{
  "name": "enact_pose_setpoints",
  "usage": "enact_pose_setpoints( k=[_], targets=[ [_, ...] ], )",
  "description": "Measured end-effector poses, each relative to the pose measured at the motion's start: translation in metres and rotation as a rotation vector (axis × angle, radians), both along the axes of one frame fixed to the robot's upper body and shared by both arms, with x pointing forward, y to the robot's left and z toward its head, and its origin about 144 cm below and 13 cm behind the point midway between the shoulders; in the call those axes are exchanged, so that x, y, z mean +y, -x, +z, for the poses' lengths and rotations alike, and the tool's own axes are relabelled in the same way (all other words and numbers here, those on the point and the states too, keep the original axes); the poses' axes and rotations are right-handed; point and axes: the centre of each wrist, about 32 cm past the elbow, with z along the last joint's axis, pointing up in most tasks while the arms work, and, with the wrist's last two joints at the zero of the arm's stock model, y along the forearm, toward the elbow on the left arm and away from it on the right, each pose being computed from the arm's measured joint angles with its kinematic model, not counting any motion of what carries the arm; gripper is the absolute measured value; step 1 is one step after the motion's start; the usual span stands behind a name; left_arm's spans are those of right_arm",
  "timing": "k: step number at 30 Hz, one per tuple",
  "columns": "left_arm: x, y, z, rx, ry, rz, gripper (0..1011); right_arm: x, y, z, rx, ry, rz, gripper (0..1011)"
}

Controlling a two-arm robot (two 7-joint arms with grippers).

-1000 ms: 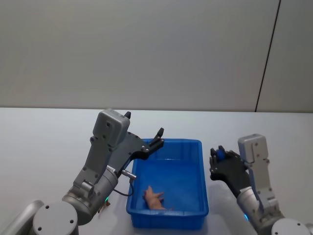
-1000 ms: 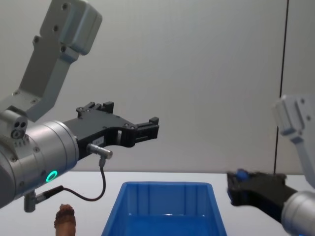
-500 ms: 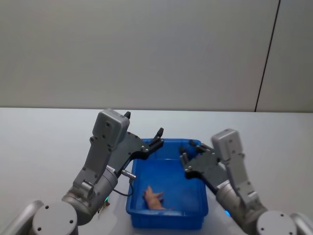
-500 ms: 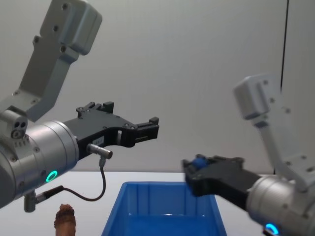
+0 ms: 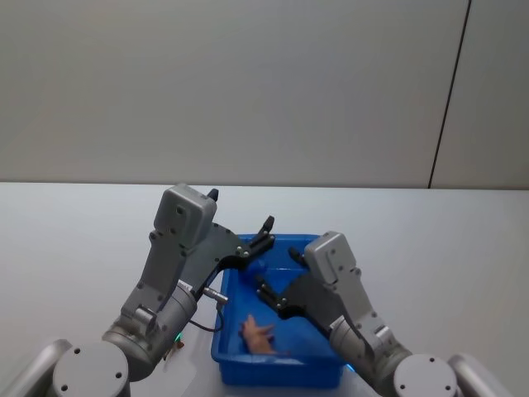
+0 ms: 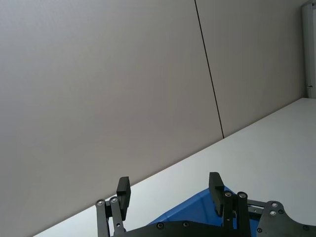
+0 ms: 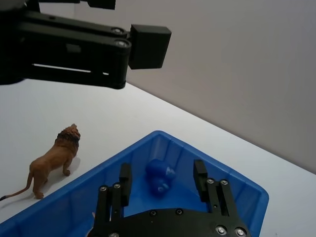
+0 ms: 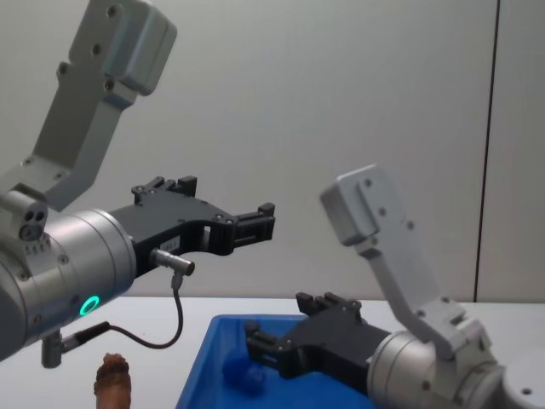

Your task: Pick up the two dolls from the table and place them into the box.

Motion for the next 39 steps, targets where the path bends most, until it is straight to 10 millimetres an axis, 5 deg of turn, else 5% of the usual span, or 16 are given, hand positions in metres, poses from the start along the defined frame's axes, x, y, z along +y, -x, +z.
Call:
enact_pose_setpoints(
  k=[11,39],
  targets=[
    [0.000,0.000,0.000,0.000,0.000,0.000,1001,0.001,0.003,-0.007,0.015,0.026,-0.086,999],
    [0.000,0.000,0.000,0.000,0.000,0.000,1001,-0.055,0.044,-0.005,0.007,-0.052,-0.405,1001]
  ],
)
